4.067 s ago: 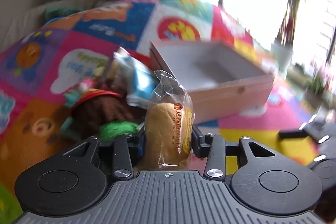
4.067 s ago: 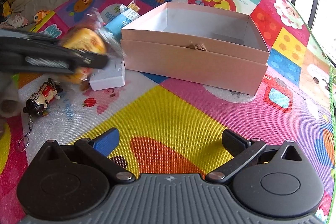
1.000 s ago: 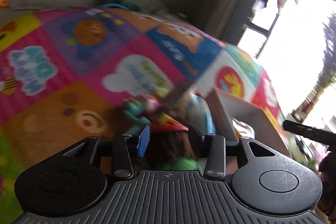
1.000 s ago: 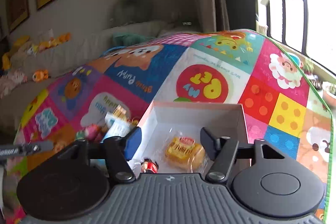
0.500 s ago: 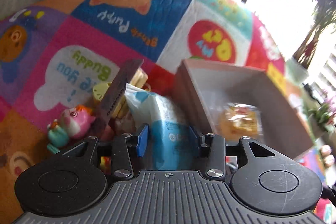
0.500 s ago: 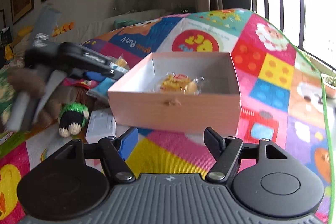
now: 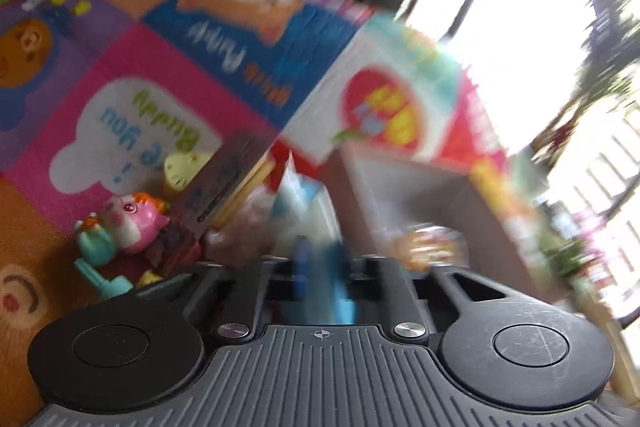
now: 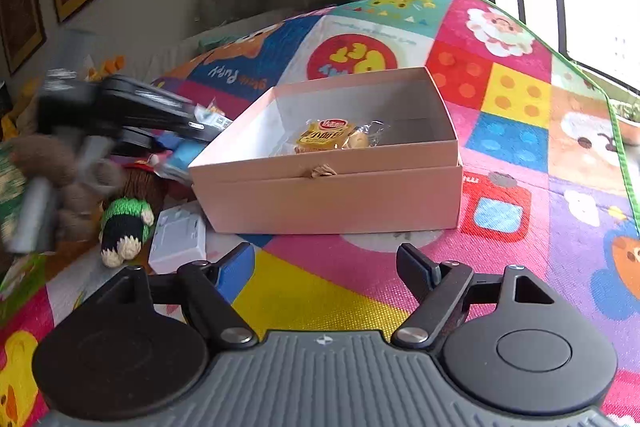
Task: Organize objects
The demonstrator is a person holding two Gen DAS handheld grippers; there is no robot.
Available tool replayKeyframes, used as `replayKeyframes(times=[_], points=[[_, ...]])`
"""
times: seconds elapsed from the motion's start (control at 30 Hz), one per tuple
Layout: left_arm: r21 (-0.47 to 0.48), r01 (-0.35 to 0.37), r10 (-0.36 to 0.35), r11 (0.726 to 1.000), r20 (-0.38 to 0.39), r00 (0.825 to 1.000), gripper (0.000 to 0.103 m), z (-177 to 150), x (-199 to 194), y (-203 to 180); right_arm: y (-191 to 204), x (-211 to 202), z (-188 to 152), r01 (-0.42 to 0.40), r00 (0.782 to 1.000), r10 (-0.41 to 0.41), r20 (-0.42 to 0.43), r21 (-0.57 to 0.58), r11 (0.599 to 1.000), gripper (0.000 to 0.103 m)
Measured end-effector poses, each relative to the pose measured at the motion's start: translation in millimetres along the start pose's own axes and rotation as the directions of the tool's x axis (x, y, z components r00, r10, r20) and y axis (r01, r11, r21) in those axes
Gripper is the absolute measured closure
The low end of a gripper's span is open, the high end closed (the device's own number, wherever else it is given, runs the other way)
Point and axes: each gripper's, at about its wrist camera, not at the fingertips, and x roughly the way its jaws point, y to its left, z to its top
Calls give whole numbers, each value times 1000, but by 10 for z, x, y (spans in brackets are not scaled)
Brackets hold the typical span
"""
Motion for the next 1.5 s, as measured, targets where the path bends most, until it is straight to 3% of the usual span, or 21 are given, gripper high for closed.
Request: replayKeyframes(times=[0.07, 0.17, 0.3, 0.37, 0.43, 0.5, 0.53, 0.7, 0.77, 0.8, 0.83, 0.9, 0.93, 0.97, 1.03, 1.13, 1.17, 1.23, 1.33, 1.4, 1.5], points=[[-9, 36, -36, 999, 47, 998, 92, -82, -376, 33, 3, 16, 3, 1, 1000, -1, -9, 1, 1000, 24], [-11, 14, -13, 1000, 105, 994, 93, -315, -840, 103, 107, 43, -1, 7, 1000, -8, -23, -53, 999, 24], [-42, 46, -41, 998, 112, 993, 92, -589, -1176, 215, 316, 79, 52, -23, 999, 19, -33, -122, 992, 24], [-30, 33, -30, 999, 83, 996, 89, -634, -1172, 214, 427, 110, 108, -31, 999, 26, -33, -140, 990, 24], [106, -55, 48, 993, 71, 996, 89, -727, -1132, 74, 509, 135, 125, -13, 1000, 9, -23, -159, 987, 24], [289, -150, 137, 946, 65, 988, 89, -896, -1073, -112, 534, 130, 98, 1, 1000, -5, -24, -169, 986, 24], [344, -161, 155, 925, 43, 987, 89, -992, -1043, -170, 525, 115, 71, 3, 1000, -8, -30, -172, 985, 23], [373, -87, 149, 924, -143, 978, 87, -1309, -764, -232, 349, 74, 3, 45, 997, -54, -53, -160, 986, 16], [375, -88, 149, 923, -138, 979, 82, -1375, -711, -269, 241, 56, 10, 68, 996, -76, -52, -136, 988, 11], [376, -85, 148, 923, -142, 979, 74, -1375, -700, -299, 196, 49, 8, 72, 996, -79, -51, -122, 990, 5], [368, -72, 138, 927, -156, 978, 68, -1359, -684, -318, 145, 43, 11, 74, 996, -79, -50, -101, 992, 2], [340, -39, 106, 939, -181, 978, 43, -1338, -654, -343, 70, 44, 13, 59, 996, -62, -60, -62, 996, 2], [338, -27, 96, 941, -190, 977, 37, -1337, -636, -370, 49, 50, 12, 52, 996, -55, -65, -51, 997, 2], [343, -15, 89, 939, -202, 975, 25, -1340, -614, -405, 38, 58, 11, 48, 996, -51, -70, -45, 998, 2], [352, -16, 95, 936, -208, 974, 14, -1361, -556, -490, 40, 76, 14, 38, 996, -42, -80, -42, 998, 0], [320, -60, 115, 945, -157, 981, 19, -1355, -579, -516, 22, 81, 13, 34, 996, -36, -84, -31, 999, 0], [292, -76, 115, 953, -120, 986, 26, -1328, -643, -499, 11, 76, 15, 34, 996, -36, -82, -22, 999, 0], [208, -144, 148, 968, -5, 989, 28, -1229, -825, -414, -25, 76, 21, 33, 996, -32, -82, 3, 999, 0], [41, -266, 260, 963, 114, 959, 28, -1023, -944, -166, -51, 104, 26, 30, 995, -27, -96, 23, 999, 0], [-37, -314, 316, 949, 103, 943, 28, -890, -824, -11, -33, 113, 20, 30, 995, -28, -99, 13, 999, 0], [-75, -327, 331, 942, 47, 942, 28, -761, -516, 130, 17, 132, 12, 39, 993, -40, -106, -14, 999, 0]])
